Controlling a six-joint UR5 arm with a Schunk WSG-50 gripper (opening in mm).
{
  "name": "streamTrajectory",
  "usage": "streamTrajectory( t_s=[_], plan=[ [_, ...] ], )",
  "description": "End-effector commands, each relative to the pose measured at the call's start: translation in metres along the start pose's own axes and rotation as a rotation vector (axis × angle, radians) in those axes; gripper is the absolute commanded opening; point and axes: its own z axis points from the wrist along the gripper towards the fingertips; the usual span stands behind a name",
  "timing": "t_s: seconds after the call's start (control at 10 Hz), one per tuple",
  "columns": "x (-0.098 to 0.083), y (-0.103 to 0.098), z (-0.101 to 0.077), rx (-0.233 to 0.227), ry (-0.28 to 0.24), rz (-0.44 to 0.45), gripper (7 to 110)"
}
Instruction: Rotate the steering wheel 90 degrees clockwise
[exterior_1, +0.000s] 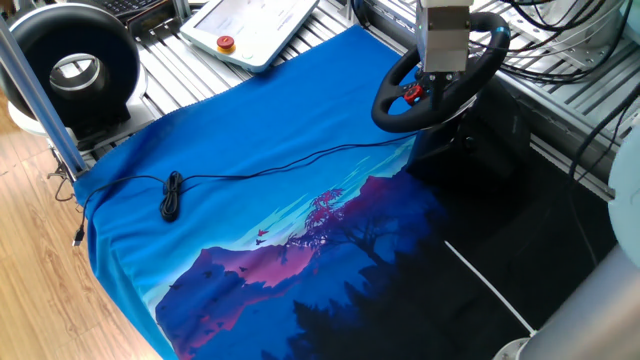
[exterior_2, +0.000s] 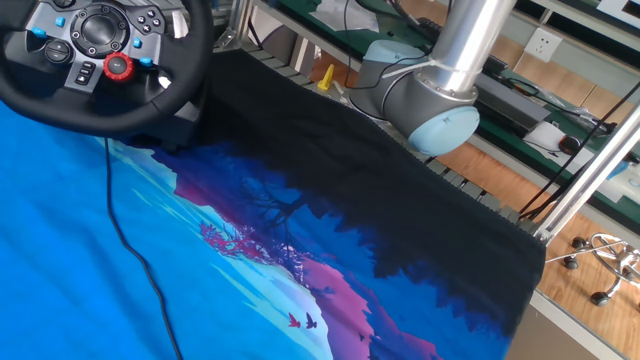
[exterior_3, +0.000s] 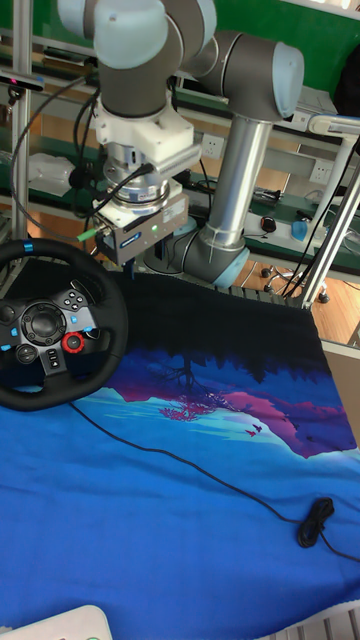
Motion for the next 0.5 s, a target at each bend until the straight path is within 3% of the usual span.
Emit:
streamTrajectory(
  t_s=[0.0, 0.2, 0.4],
  plan=[
    [-0.001, -0.016, -0.008, -0.027, -0.05, -0.075, 66],
    [0.015, -0.039, -0.009, 0.085, 0.002, -0.072, 66],
    [0.027, -0.048, -0.01, 0.124, 0.018, -0.092, 66]
  ],
)
